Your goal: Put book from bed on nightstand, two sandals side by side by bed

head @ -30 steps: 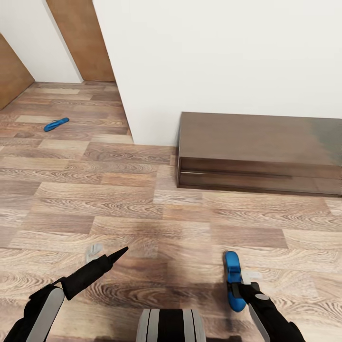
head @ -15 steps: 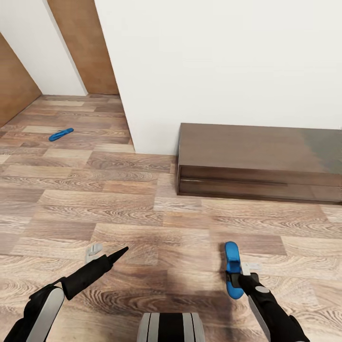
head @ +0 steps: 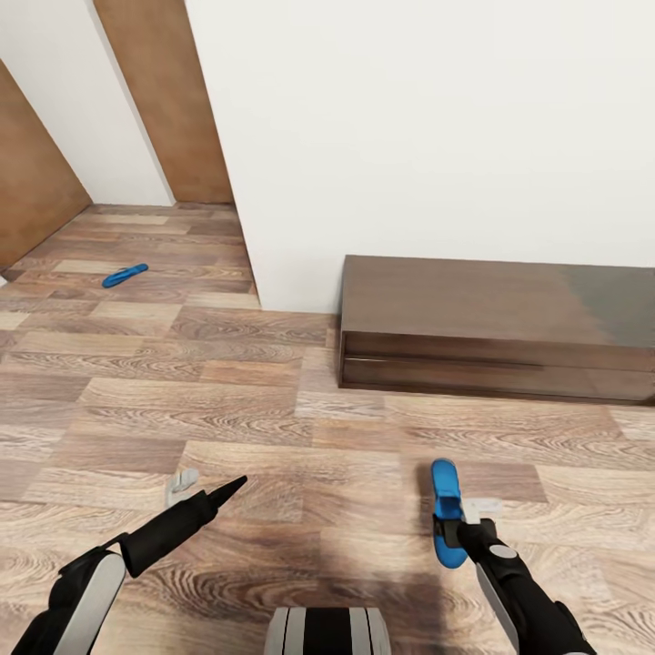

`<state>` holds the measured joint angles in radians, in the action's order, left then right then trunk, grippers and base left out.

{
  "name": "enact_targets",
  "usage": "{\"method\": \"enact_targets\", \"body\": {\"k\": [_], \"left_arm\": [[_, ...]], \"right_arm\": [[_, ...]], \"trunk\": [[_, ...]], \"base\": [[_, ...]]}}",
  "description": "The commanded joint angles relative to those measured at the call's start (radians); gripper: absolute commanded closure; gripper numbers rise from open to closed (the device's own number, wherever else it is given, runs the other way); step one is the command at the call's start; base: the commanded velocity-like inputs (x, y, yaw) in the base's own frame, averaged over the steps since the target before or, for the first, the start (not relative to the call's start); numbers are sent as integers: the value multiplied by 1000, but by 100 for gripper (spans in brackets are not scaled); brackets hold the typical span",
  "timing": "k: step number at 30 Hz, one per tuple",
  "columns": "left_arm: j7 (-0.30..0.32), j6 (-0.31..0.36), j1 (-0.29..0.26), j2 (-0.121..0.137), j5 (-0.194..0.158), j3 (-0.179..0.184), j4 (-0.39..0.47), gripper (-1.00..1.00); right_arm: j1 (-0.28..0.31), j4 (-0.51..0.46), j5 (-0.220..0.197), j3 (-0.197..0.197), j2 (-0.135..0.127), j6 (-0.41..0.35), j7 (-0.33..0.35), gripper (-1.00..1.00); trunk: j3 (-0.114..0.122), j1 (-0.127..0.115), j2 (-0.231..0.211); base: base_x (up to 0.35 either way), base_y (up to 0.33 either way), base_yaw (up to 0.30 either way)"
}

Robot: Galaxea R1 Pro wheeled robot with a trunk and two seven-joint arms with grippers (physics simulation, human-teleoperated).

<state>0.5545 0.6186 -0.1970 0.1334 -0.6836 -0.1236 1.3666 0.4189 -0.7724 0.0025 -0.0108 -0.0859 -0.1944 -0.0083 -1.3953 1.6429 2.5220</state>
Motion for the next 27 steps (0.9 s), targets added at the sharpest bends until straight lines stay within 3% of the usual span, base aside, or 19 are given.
{"method": "enact_targets", "body": {"k": [1,8,27], "left_arm": [[1,7,0,0,-5,-1,-2,-100],[1,7,-1,0,-5,-2,-5,-100],[1,7,0,0,-5,-1,-6,-100]], "right_arm": [[0,-3,0,-1,-2,-6,0,100],[-3,-3,2,1,-36,-8,0,100],[-12,14,-5,2,-40,-30,1,100]], "trunk": [[3,-1,0],[30,-4,-2],[104,-12,-6]], "base": [[0,0,0],[0,0,0],[0,0,0]]}}
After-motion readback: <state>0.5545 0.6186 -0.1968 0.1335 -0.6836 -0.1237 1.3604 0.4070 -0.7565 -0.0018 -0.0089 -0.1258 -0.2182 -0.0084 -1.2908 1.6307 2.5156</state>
